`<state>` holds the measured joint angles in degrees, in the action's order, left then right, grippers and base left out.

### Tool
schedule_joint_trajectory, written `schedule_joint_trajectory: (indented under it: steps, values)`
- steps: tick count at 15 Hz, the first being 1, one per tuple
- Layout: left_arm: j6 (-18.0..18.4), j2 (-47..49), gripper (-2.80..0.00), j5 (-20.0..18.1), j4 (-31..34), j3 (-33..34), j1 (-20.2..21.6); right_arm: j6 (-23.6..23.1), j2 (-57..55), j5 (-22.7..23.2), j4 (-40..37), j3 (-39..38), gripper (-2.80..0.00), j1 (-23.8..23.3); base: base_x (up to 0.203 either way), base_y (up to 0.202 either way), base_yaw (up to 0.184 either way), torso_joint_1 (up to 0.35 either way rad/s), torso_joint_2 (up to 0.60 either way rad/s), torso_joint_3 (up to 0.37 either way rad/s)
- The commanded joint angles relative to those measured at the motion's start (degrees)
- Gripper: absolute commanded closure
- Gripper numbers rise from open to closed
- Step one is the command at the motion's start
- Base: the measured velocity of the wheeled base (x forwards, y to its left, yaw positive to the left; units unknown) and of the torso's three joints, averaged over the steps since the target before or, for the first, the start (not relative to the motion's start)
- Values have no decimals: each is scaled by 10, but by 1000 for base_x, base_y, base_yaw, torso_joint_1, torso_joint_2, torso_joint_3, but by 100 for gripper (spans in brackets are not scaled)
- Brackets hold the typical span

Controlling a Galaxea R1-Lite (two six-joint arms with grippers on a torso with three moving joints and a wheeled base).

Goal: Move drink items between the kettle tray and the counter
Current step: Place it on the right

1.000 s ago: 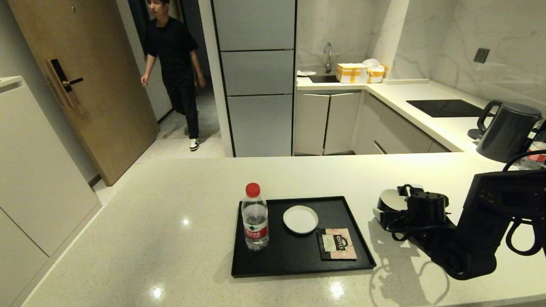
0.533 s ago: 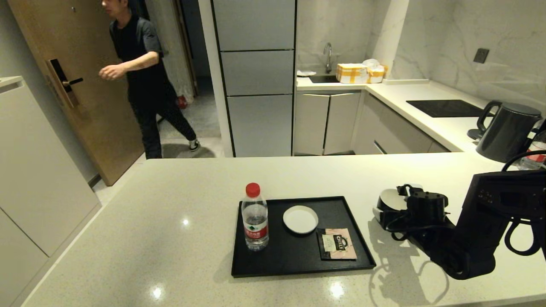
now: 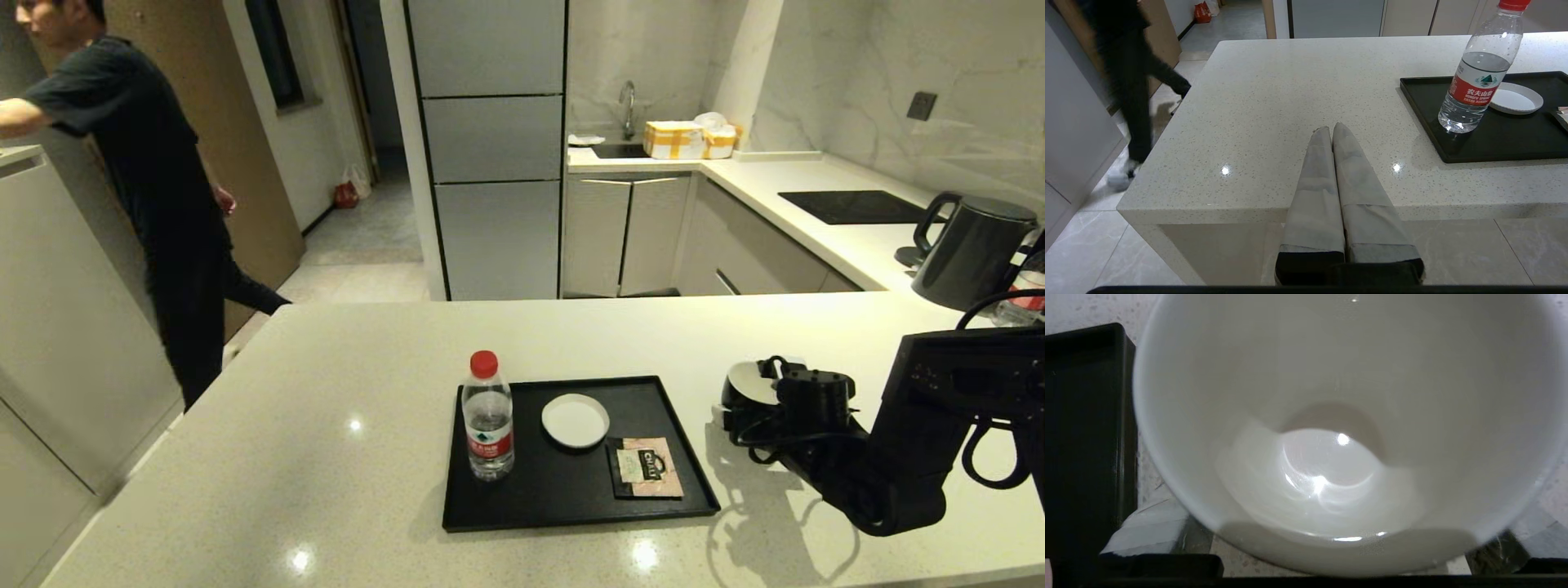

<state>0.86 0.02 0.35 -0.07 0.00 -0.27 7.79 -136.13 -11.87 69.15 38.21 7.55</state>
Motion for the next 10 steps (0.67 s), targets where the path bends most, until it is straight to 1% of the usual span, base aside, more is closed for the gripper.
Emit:
schedule_joint_trajectory:
  steps: [1,7,10]
  values:
    - [0,-1,0,0,0,1,0,0,0,-1,6,0,-280,0,0,0,0,0,0,0]
    - [0,-1,0,0,0,1,0,0,11,1,6,-10,-280,0,0,0,0,0,0,0]
    - [0,-1,0,0,0,1,0,3,42,4,6,-37,-280,0,0,0,0,0,0,0]
